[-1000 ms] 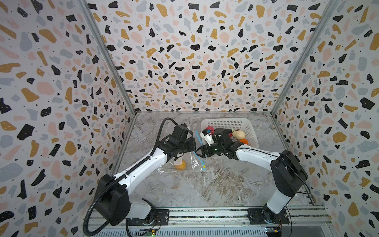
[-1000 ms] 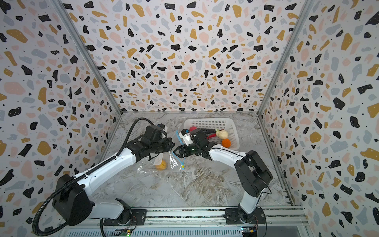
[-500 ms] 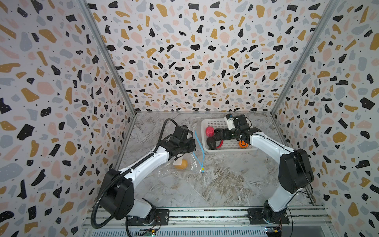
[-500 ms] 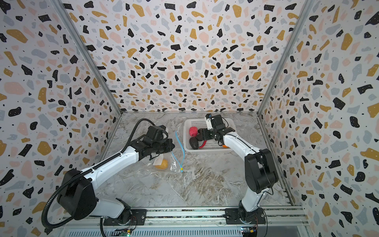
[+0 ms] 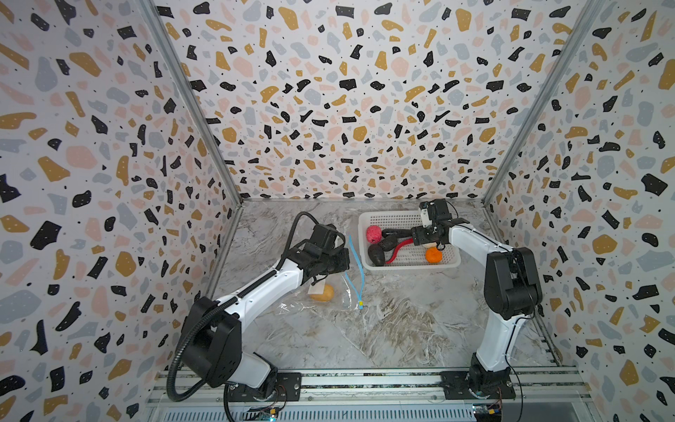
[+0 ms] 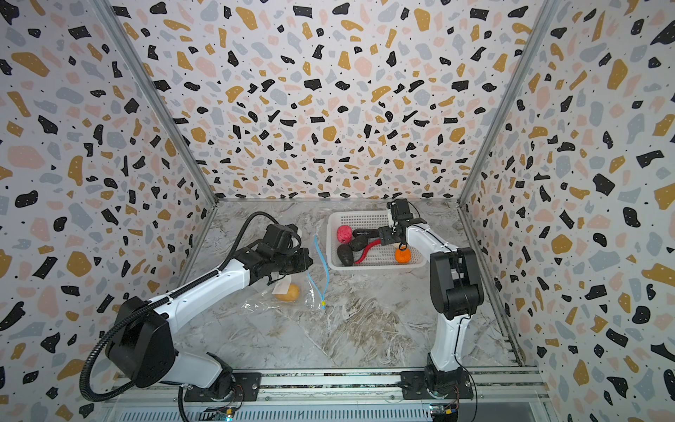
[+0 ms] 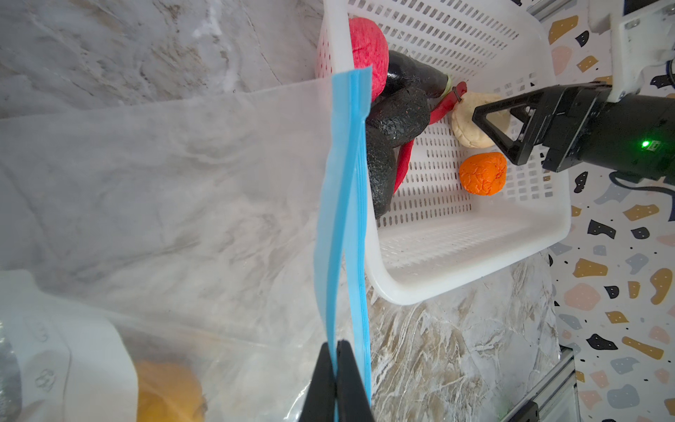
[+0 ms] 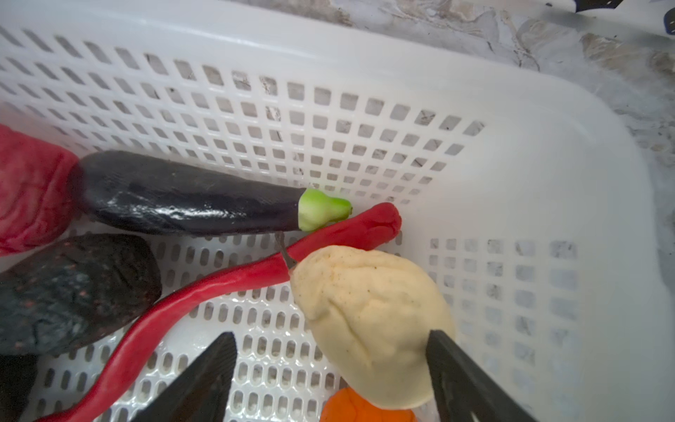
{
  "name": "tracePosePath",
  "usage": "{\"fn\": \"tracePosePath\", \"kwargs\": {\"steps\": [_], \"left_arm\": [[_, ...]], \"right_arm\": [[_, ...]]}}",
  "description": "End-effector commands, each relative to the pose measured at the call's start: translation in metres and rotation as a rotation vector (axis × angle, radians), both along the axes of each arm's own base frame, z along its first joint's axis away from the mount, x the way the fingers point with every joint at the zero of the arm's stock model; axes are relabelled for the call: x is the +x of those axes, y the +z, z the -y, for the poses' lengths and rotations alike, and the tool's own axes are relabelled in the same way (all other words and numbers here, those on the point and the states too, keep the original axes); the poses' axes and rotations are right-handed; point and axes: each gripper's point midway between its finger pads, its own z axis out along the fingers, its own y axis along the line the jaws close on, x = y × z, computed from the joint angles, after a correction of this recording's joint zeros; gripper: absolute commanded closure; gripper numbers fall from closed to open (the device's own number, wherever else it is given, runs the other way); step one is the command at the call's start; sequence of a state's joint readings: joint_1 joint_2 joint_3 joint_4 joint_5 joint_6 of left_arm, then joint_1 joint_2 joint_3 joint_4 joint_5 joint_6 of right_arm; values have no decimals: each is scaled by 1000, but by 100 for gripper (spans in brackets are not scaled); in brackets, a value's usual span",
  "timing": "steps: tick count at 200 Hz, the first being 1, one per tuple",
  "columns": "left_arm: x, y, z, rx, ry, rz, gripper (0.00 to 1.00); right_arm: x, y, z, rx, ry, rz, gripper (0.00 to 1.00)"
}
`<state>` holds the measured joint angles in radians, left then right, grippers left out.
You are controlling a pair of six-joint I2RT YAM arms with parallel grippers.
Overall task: Place the food in the zip-top bag and seal the zipper
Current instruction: 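Grasp the cream pear in the basket with the right gripper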
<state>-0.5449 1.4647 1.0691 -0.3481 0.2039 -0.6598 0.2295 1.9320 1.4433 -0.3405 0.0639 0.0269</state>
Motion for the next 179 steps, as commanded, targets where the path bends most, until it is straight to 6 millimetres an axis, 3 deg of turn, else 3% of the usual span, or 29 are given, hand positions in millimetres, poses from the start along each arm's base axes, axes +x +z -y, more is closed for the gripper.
{"fn": "tracePosePath", "kwargs": {"steps": [1,108,158,179], "left_arm": [[9,13,8,-24,-25,41,100],[10,10,12,-37,-39,37,100],[10,11,11,-34,-38,40,100],[11,10,12,-34,-39,37,100]], "right_arm": [[6,-5,8,-20,-2,-30,14],[14,-32,15,-59,-23,-95,12],[23,-17,10,-7,-43,-40,16],[25,-11,6,26,-42,-13,22]]}}
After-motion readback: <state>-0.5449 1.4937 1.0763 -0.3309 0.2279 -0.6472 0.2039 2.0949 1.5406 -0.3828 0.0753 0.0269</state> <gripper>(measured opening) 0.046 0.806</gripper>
